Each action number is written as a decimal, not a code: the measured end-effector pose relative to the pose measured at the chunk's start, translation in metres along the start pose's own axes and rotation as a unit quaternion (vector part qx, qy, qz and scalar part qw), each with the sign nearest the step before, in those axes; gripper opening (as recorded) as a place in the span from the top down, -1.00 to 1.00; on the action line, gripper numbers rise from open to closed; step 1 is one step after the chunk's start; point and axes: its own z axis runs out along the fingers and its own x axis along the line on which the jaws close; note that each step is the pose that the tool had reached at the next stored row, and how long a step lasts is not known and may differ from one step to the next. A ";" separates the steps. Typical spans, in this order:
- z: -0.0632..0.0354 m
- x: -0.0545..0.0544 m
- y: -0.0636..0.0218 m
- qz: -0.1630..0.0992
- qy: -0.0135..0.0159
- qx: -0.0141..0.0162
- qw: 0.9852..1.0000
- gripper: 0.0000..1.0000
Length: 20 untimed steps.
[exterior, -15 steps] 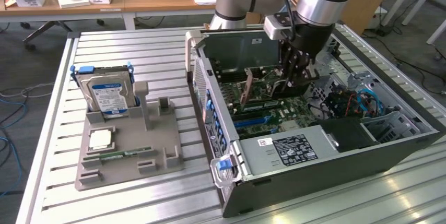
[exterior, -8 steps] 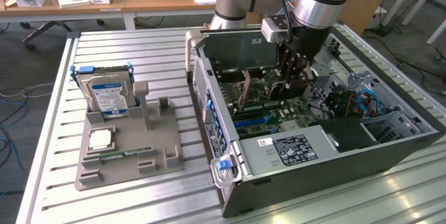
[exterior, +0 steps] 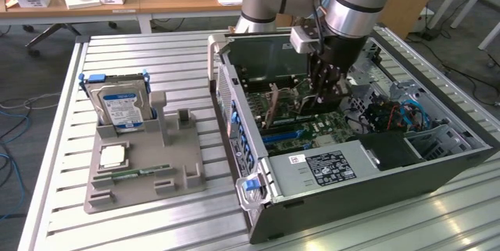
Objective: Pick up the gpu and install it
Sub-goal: 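Insert the gpu into the slot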
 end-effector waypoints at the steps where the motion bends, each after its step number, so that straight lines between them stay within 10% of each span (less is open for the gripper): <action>1: 0.0004 0.000 0.0008 0.000 0.000 0.000 1.000 0.47; 20: 0.0018 0.005 0.0049 0.000 0.000 0.000 1.000 0.47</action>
